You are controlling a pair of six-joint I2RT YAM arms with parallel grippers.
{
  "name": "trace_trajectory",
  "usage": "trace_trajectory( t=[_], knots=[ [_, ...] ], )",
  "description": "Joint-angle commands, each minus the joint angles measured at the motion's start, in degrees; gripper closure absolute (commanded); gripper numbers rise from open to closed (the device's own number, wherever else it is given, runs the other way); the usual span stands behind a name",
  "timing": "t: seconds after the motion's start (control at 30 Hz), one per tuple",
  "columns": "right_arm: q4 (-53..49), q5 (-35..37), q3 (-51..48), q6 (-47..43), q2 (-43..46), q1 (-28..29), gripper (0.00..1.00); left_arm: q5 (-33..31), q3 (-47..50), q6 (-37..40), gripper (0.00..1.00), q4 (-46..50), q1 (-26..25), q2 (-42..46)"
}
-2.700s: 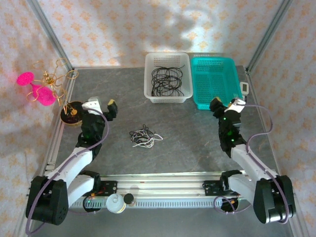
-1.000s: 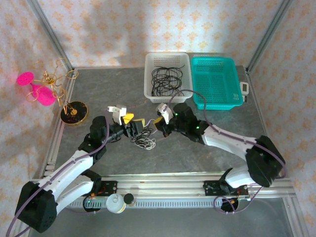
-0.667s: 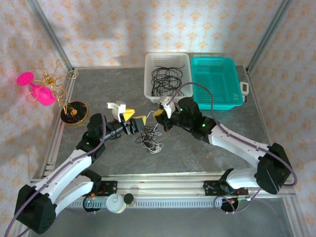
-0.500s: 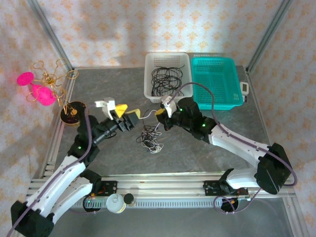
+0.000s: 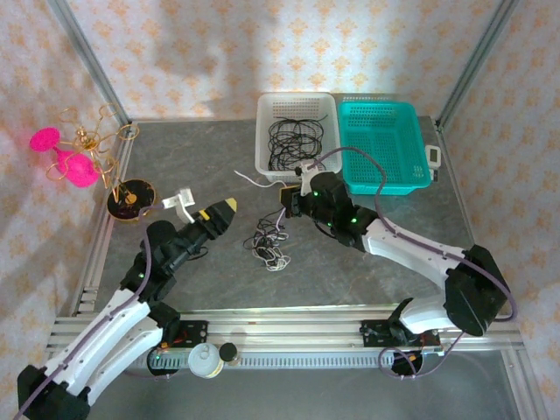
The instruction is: Untangle the cables
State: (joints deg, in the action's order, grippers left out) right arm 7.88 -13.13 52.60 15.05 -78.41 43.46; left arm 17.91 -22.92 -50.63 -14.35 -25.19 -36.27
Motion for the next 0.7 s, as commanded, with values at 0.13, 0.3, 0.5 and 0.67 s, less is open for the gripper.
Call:
trace_trajectory(
  t=[0.13,0.3,0.5,0.67],
  knots=[
    [5.54,-2.94,0.38,11.75,-1.59,0.31,1.00,3.95,-0.27,-4.92,0.34,-29.15,-1.73,-12.38],
    [8.46,-6.06,-0.30,13.92,-2.16,0.31,1.00,1.63,-0.13,-4.25,0.40,-38.13,-2.14,-20.56],
    [11.65,-9.30,-0.92,14.12,-2.84,0.39,1.00,3.09,-1.54,-5.00,0.39,-47.27,-2.71,-28.47],
    [12.20,-10.88,-0.46,13.00,-2.96,0.48,1.00,2.74,-3.98,-4.66,0.40,-49.39,-2.76,-32.26]
  ],
)
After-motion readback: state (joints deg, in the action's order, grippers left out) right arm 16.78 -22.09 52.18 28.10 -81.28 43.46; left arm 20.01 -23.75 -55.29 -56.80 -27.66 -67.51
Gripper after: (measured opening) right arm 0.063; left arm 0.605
